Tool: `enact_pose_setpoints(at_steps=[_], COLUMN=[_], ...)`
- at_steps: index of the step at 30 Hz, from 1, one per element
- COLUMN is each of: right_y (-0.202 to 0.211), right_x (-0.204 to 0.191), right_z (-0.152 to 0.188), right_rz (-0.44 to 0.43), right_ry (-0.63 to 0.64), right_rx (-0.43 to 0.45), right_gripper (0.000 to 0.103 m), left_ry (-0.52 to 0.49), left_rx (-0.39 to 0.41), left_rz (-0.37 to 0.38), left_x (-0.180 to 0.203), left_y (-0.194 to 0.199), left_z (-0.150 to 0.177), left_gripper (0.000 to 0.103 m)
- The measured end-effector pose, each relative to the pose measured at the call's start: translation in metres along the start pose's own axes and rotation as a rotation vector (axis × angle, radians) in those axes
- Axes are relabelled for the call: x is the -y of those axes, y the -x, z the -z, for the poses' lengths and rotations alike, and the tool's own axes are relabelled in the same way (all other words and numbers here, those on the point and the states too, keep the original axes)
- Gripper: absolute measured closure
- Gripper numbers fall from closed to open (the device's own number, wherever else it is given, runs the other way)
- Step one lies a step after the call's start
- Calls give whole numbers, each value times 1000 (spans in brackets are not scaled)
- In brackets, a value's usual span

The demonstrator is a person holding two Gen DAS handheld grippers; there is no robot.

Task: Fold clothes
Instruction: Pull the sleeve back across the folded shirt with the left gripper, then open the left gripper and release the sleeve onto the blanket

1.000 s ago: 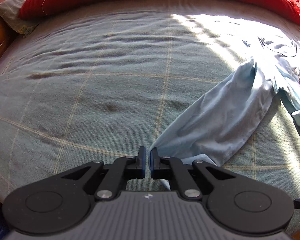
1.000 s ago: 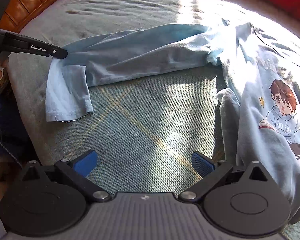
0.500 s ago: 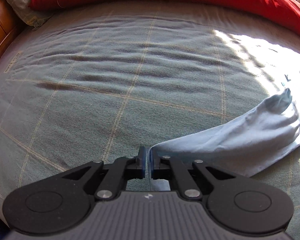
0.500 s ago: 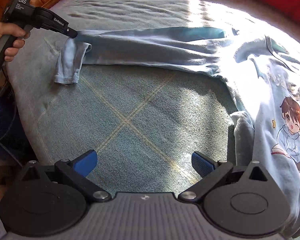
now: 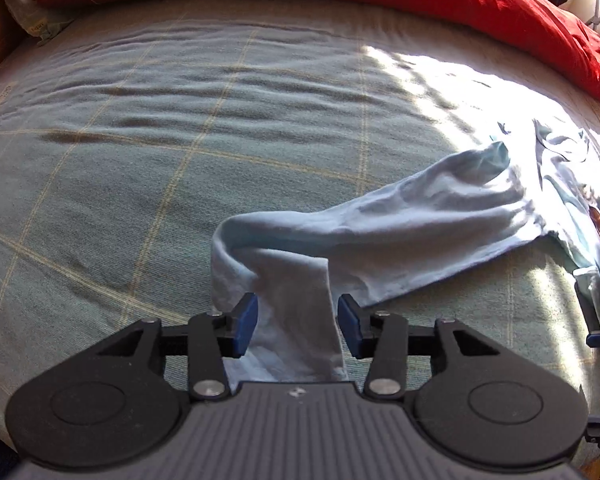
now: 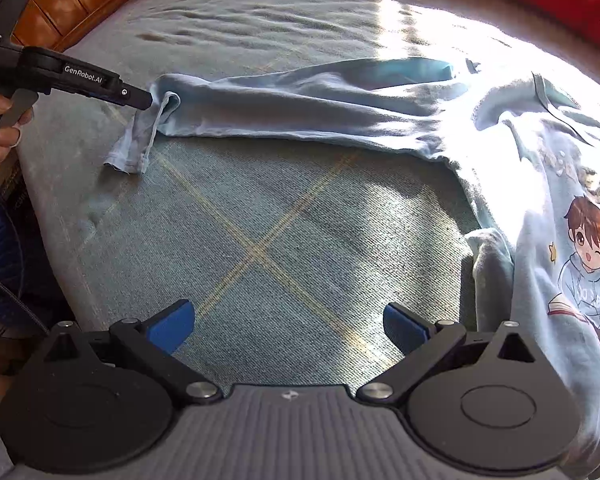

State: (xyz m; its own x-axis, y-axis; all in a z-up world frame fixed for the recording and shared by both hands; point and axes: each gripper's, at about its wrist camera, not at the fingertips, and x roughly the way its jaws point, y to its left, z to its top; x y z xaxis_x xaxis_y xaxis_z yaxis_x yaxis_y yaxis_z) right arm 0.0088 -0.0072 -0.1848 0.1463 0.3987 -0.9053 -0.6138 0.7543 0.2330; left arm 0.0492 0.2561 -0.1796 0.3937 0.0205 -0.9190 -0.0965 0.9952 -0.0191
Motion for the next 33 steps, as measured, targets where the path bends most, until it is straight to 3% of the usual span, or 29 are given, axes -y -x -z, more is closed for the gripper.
enact_pose_setpoints(at_steps=[5,9,12,15,19,21,23,25,29,33], right_y=[3,5,3,2,1,1,0,-1,-1,-2], right_x=[0,3,6,6,4,2,2,1,-1,-2], right_z=[1,6,10,11,7,4,3,2,0,-1], right_rz=[10,13,13,6,5,5,6,9,17,22], right_ry=[13,10,1,-8,-1,3,5,8,21,18], right_rx=[3,0,-10,-6,-1,4,2,1,-1,2], right_gripper=[1,0,0,0,0,0,0,0,0,0], left_ry=[-34,94,165,223,264,254,244,238,207,167], left_rx=[-17,45,79,48,-33,-9,-1,-2,12,45], left_rz=[-77,-64,-111,-170,-139,-153,-148,-103,-85,-154], left_x=[24,5,-16,-34,-40,-33,-29,-29,-40,-66], left_y=[-13,4,14,5,-20,-23,-22,-19,-6,12], left_z=[19,24,27,29,37,41,41,39,30,17], left_gripper=[58,57,57,58,58,59,66,95,97,97])
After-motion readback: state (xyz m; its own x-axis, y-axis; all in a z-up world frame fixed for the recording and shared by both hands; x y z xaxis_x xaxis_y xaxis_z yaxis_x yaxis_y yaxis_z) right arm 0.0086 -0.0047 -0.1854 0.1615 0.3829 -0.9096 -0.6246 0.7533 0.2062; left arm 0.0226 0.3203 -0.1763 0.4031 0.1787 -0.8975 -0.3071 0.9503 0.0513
